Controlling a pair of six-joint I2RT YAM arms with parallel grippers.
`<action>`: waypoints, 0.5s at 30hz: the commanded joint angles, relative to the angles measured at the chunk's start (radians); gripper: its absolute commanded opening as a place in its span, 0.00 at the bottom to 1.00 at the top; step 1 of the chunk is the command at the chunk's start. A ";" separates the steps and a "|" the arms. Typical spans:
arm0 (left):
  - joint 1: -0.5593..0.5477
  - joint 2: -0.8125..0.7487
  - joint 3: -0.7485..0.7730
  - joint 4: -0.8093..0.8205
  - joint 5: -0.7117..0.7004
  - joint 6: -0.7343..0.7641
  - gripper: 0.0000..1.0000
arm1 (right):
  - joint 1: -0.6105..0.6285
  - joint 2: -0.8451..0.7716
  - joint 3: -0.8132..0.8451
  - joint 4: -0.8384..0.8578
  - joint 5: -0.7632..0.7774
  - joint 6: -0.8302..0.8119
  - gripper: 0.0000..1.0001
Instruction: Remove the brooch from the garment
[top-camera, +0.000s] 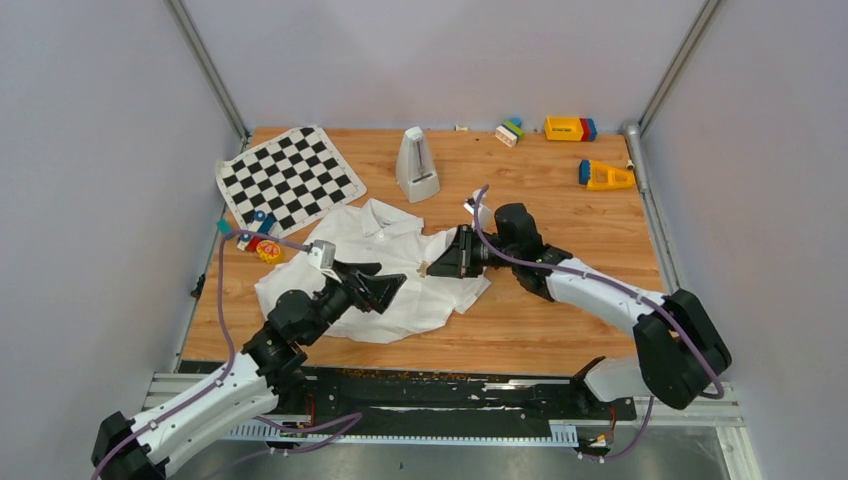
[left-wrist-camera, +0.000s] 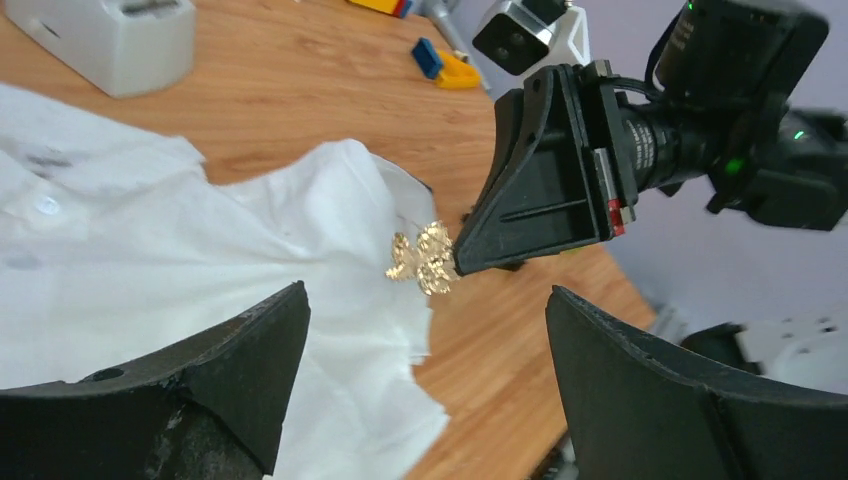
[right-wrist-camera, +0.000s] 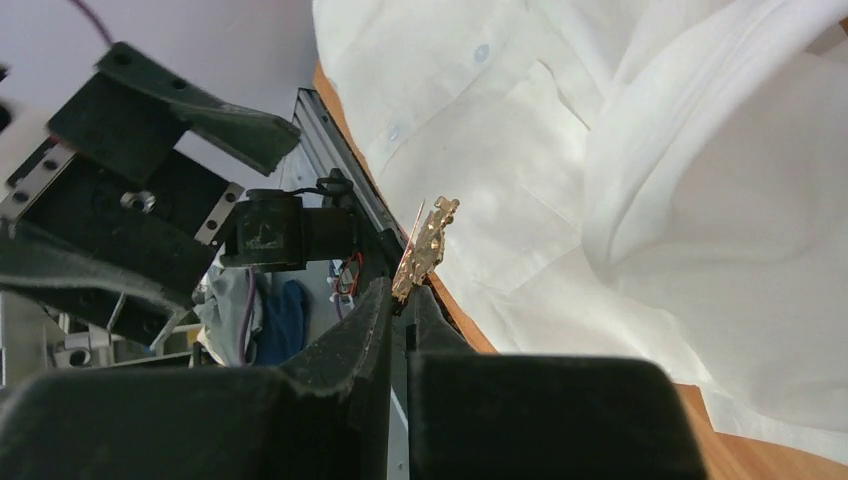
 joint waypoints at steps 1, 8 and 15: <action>0.000 -0.054 -0.073 0.053 0.047 -0.472 0.88 | -0.005 -0.137 -0.091 0.292 -0.023 -0.057 0.00; -0.001 -0.037 -0.183 0.332 0.101 -0.763 0.74 | -0.005 -0.260 -0.149 0.380 -0.067 -0.096 0.00; -0.001 0.012 -0.139 0.386 0.120 -0.785 0.74 | -0.004 -0.318 -0.166 0.418 -0.109 -0.096 0.00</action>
